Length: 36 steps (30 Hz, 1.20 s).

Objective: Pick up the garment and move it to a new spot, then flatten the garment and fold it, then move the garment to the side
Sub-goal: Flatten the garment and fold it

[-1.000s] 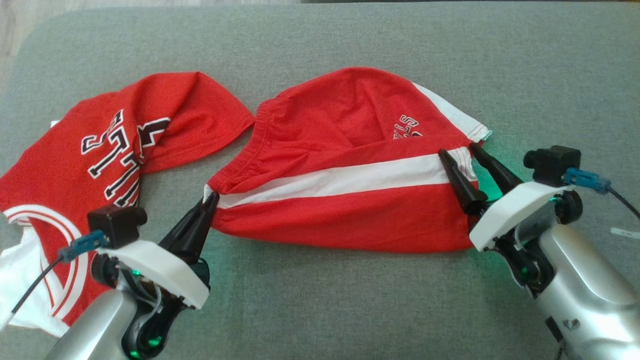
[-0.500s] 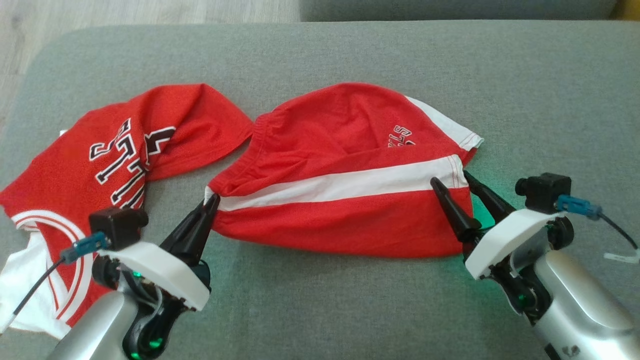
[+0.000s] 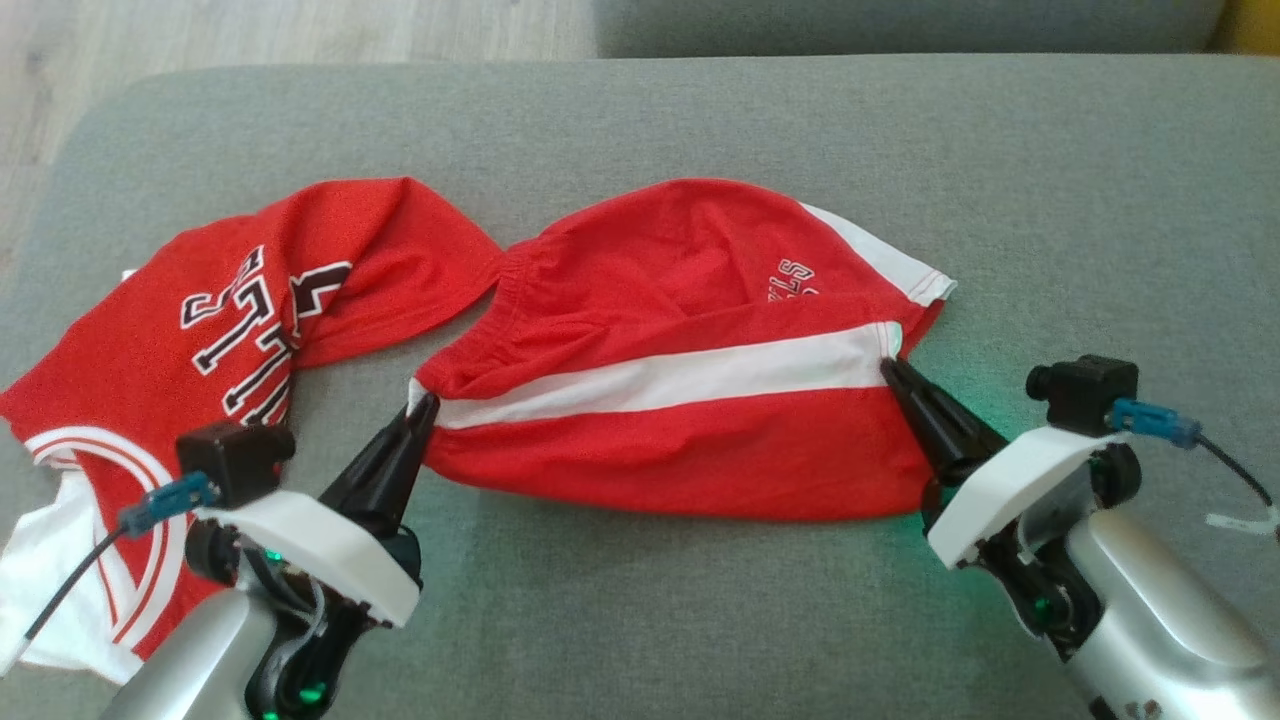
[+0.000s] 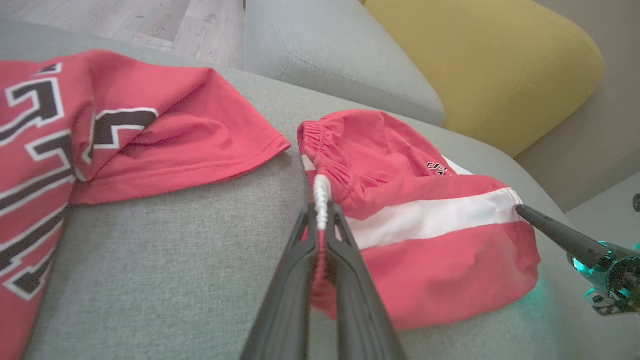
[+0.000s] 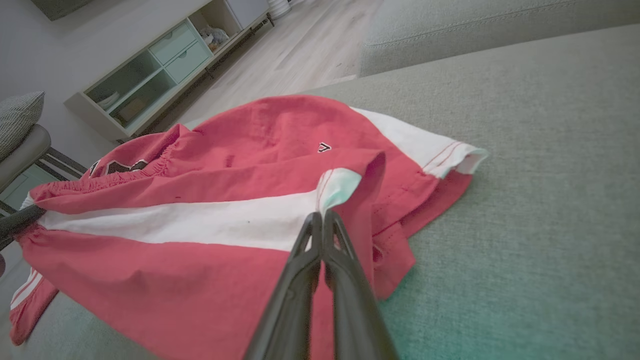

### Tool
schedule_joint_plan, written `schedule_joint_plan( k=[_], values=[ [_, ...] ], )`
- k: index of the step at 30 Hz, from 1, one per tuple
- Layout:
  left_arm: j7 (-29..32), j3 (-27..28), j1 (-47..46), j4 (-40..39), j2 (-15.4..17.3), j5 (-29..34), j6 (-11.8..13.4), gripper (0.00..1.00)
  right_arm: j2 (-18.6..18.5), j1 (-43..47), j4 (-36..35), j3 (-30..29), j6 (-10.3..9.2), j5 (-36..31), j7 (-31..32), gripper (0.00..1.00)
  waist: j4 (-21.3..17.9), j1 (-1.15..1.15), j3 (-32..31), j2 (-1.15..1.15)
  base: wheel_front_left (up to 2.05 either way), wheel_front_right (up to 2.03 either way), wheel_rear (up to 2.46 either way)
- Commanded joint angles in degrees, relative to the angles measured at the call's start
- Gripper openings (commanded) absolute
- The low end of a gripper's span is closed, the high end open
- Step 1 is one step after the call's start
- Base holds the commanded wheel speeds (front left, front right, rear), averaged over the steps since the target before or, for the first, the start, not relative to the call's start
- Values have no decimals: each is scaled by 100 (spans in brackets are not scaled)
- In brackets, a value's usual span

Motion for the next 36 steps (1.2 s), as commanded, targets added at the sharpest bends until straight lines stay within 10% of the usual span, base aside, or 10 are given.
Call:
schedule_joint_plan(
  k=[1,15,27,36],
  values=[
    [-78,257,-187,-193,176,-27,10,0,-104,-32,-203,43,39,20,-60,0,-14,1,11,0,0,0,0],
    [145,590,-2298,-1264,506,320,-165,0,-950,-1584,-1681,-1597,39,401,-442,0,-597,1,782,0,0,0,0],
    [-752,-429,-6614,366,-366,751,-276,0,-666,-4881,-843,-3238,39,-1100,-518,0,-916,1,1909,0,0,0,0],
    [-1908,-1679,-5706,473,110,167,-277,0,-292,-3171,-1965,-3754,39,-1175,-173,0,-879,1,1722,0,0,0,0]
  ],
)
